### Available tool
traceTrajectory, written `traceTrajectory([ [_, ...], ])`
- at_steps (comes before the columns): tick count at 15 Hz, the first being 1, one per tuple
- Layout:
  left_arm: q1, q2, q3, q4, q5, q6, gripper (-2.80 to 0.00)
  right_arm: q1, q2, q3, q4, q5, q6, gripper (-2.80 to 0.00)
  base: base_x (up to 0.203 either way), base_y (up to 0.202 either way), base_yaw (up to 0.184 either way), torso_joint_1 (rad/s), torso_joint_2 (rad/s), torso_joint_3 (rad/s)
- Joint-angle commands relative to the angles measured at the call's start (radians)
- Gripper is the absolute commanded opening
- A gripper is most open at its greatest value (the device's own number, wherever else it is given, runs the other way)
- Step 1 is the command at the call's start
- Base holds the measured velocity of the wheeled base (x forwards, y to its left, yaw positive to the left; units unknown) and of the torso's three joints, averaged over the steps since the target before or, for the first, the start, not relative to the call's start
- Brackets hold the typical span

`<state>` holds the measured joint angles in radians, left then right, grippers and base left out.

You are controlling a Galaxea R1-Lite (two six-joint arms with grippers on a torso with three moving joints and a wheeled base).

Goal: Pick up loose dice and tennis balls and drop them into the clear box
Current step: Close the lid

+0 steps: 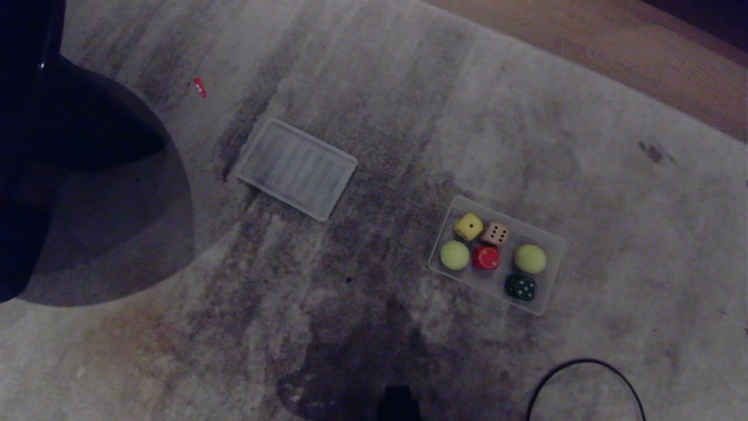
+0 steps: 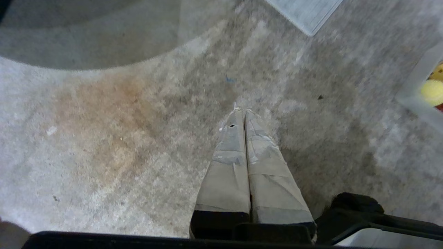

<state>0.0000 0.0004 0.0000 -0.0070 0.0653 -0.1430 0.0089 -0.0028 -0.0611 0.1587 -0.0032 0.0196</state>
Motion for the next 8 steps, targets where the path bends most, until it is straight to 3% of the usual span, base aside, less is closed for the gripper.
traceTrajectory([
  [1,0.0,0.001,0.002,-0.001,0.001,-0.001,-2.8,0.0,0.003,0.0,0.001,0.0,0.0,-2.8,0.0,0.0,0.0,0.002,0.01,0.204],
  [8,0.0,0.001,0.002,-0.001,0.001,-0.001,-2.8,0.0,0.003,0.0,0.001,0.0,0.002,-2.8,0.0,0.0,0.0,0.003,0.0,0.205],
])
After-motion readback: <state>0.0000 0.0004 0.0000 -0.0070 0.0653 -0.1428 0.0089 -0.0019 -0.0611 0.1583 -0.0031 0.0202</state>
